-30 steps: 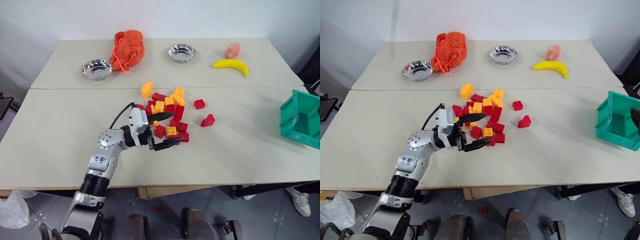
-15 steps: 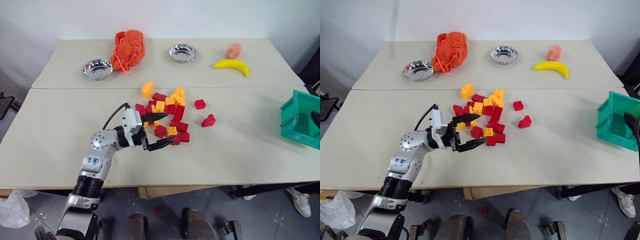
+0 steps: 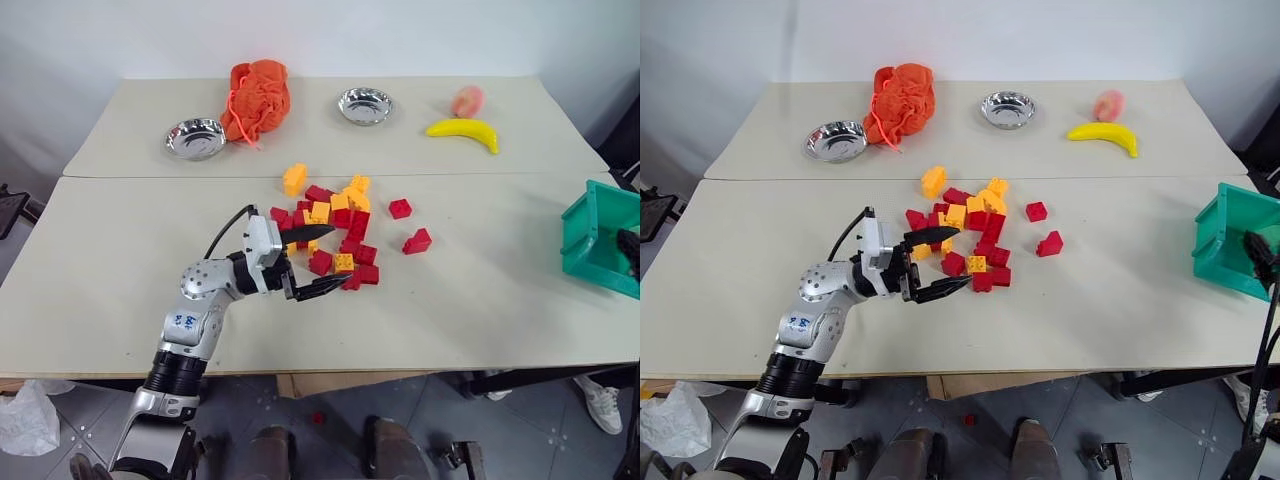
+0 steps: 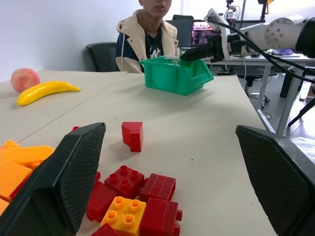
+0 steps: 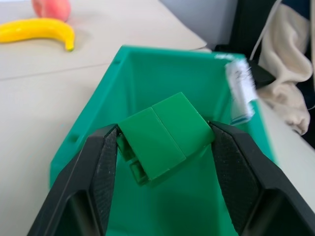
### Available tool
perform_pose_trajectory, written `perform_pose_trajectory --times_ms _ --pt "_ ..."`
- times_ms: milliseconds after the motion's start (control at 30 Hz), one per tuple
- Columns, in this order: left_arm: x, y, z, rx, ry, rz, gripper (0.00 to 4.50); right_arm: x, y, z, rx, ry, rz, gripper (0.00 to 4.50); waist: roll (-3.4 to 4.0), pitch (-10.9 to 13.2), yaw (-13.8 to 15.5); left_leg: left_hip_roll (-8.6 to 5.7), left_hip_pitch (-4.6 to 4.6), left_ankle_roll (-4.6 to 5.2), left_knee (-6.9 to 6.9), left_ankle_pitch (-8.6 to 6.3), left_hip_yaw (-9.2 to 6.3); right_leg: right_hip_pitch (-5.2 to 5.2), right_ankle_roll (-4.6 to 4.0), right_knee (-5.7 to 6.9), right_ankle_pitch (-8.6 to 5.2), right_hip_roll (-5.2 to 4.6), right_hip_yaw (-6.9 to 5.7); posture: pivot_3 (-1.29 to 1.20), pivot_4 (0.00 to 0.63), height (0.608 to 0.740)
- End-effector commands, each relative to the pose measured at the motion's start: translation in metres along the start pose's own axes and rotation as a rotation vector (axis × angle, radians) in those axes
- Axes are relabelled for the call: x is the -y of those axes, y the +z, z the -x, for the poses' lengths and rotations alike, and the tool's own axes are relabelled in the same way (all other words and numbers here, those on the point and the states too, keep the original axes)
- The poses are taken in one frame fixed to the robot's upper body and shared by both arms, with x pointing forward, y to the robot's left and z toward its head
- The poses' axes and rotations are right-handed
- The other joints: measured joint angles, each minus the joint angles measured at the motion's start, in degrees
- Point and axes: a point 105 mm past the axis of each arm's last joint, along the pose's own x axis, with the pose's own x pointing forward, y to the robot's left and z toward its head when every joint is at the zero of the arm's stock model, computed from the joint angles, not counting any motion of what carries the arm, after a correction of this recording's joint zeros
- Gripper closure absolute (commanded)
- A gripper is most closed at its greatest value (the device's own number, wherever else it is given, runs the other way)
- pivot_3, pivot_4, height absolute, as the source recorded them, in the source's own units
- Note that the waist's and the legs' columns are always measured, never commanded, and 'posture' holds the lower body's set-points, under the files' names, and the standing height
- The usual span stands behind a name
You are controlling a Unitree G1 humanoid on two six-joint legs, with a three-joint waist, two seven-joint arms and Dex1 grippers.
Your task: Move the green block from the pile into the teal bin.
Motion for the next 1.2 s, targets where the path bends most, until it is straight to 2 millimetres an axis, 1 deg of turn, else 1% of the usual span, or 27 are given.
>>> perform_pose_trajectory --times_ms 33,100,200,267,367,400,433,467,567,600,667,700,733,833,900,933,967,1033,1067,1167,1200 --pt "0.002 0.012 0.0 0.033 -0.01 -0.033 0.0 0.01 0.026 0.004 0.116 -0.067 0.058 1.69 0.0 0.0 0.0 0.0 0.0 0.0 0.0 0.0 0.0 0.0 0.0 0.01 0.0 0.0 0.0 0.0 0.15 0.74" --pt "0.001 0.013 0.0 0.032 -0.011 -0.034 0.0 0.023 0.029 0.006 0.139 -0.139 0.071 1.69 0.0 0.0 0.0 0.0 0.01 0.0 0.0 0.0 -0.01 0.0 0.0 0.01 0.0 0.0 0.0 0.0 0.15 0.74" --pt "0.001 0.013 0.001 0.033 -0.011 -0.034 0.0 0.035 0.029 0.008 0.144 -0.187 0.076 1.69 0.0 0.0 0.0 0.0 0.0 0.0 0.0 0.0 -0.01 0.0 0.0 0.0 0.0 0.0 0.0 0.0 0.15 0.74" --pt "0.0 0.013 0.0 0.034 -0.01 -0.034 0.0 0.037 0.028 0.008 0.142 -0.192 0.075 2.01 0.0 0.0 -0.1 0.0 0.0 0.0 0.0 0.0 0.0 0.0 0.0 0.0 0.0 0.0 0.0 0.0 0.15 0.74" --pt "0.001 0.014 0.0 0.036 -0.012 -0.033 0.0 0.033 0.028 0.007 0.166 -0.169 0.04 2.02 0.0 0.0 -0.1 0.0 0.01 0.0 0.0 0.0 0.0 0.0 0.0 0.0 0.0 0.0 0.0 0.0 0.15 0.74" --pt "0.001 0.014 0.0 0.037 -0.013 -0.033 0.0 0.026 0.024 0.004 0.142 -0.119 0.015 2.02 0.0 0.0 -0.1 0.0 0.01 0.0 0.0 0.0 0.0 0.0 0.0 0.01 0.0 0.0 0.0 0.0 0.15 0.74" --pt "0.001 0.014 -0.001 0.038 -0.013 -0.033 0.0 0.023 0.026 0.003 0.152 -0.11 0.021 2.02 0.0 0.0 -0.1 0.0 0.01 0.0 0.0 0.0 0.0 0.0 0.0 0.01 0.0 0.0 0.0 0.0 0.15 0.74" --pt "0.001 0.014 -0.001 0.039 -0.013 -0.033 0.0 0.019 0.024 0.002 0.147 -0.093 0.003 1.27 0.0 0.0 -0.1 0.0 0.01 0.0 0.0 0.0 0.0 0.0 0.0 0.01 0.0 0.01 0.0 0.0 0.15 0.74" --pt "0.0 0.015 -0.001 0.041 -0.013 -0.034 0.0 0.01 0.02 -0.001 0.114 -0.047 0.052 0.42 0.0 0.0 -0.1 0.0 0.0 0.0 0.0 0.0 0.0 0.0 0.0 0.0 0.0 0.0 0.0 0.0 0.15 0.74" --pt "0.0 0.015 -0.001 0.041 -0.013 -0.035 0.0 0.009 0.022 -0.001 0.122 -0.052 0.09 0.06 0.01 0.0 -0.1 0.0 0.01 0.0 0.0 0.0 0.0 0.0 0.0 0.0 0.0 0.0 0.0 0.0 0.15 0.74" --pt "0.0 0.015 0.0 0.04 -0.012 -0.037 0.0 0.002 0.032 -0.003 0.15 -0.033 0.135 0.02 0.01 0.0 -0.1 0.0 0.01 0.0 0.0 0.0 0.0 0.0 0.0 0.01 0.0 0.0 0.0 0.0 0.15 0.74" --pt "0.0 0.015 0.0 0.04 -0.01 -0.036 0.0 0.0 0.036 -0.003 0.166 -0.035 0.129 0.02 0.02 0.0 -0.1 0.0 0.01 0.0 0.0 0.0 0.0 0.0 0.0 0.01 0.0 0.0 0.0 0.0 0.15 0.74" --pt "0.0 0.015 0.0 0.04 -0.009 -0.036 0.0 -0.001 0.035 -0.004 0.157 -0.03 0.122 0.02 0.02 0.0 -0.1 0.0 0.01 0.0 0.0 0.0 0.0 0.0 0.0 0.01 0.0 0.0 0.0 0.0 0.15 0.74" --pt "0.001 0.015 0.0 0.039 -0.009 -0.036 0.0 0.003 0.037 -0.004 0.165 -0.075 0.178 0.02 0.02 0.0 0.0 0.0 0.01 0.0 0.0 0.0 -0.01 0.0 0.0 0.01 0.0 0.0 0.0 0.0 0.15 0.74" --pt "0.001 0.015 0.001 0.04 -0.007 -0.037 0.0 0.007 0.045 -0.003 0.209 -0.115 0.21 0.02 0.02 0.0 0.1 0.0 0.0 0.0 0.01 0.0 -0.01 0.0 0.0 0.01 0.0 0.0 0.0 0.0 0.15 0.74" --pt "0.001 0.015 0.001 0.038 -0.006 -0.038 0.0 0.004 0.05 -0.003 0.243 -0.102 0.221 0.02 0.02 0.0 0.0 -0.01 -0.01 0.0 0.01 0.0 -0.01 0.0 0.0 0.0 0.0 0.0 0.0 0.0 0.15 0.74" --pt "0.001 0.015 0.002 0.033 -0.002 -0.043 0.0 -0.001 0.056 -0.001 0.288 -0.067 0.215 0.02 0.02 0.0 0.0 -0.01 -0.01 0.0 0.01 0.0 -0.01 0.0 0.0 0.0 0.0 0.0 0.0 0.0 0.15 0.74" --pt "0.0 0.014 0.009 0.011 0.002 -0.056 0.0 -0.033 0.065 0.003 0.374 0.155 0.149 0.02 0.02 0.0 -0.1 0.0 0.0 0.0 0.0 0.0 -0.01 0.0 0.0 -0.01 0.0 0.0 0.0 0.0 0.15 0.74" --pt "0.0 0.013 0.013 -0.008 0.008 -0.07 0.0 -0.051 0.066 0.008 0.397 0.273 0.147 0.02 0.02 0.0 -0.2 0.01 0.01 0.0 -0.01 0.0 -0.01 0.0 0.0 -0.01 0.0 0.01 -0.01 0.0 0.15 0.74" --pt "-0.006 0.013 0.03 -0.059 0.059 -0.108 0.0 -0.1 0.06 0.026 0.383 0.575 0.167 0.02 0.05 0.0 -0.4 0.08 0.07 -0.01 -0.05 0.0 -0.01 0.0 0.0 0.01 0.0 0.07 -0.01 0.0 0.15 0.74" --pt "-0.008 0.014 0.035 -0.068 0.077 -0.117 0.0 -0.109 0.058 0.029 0.367 0.631 0.168 0.02 0.05 0.0 -0.3 0.08 0.06 -0.01 -0.05 0.0 -0.01 0.0 0.0 0.01 0.0 0.06 -0.01 0.0 0.15 0.74"
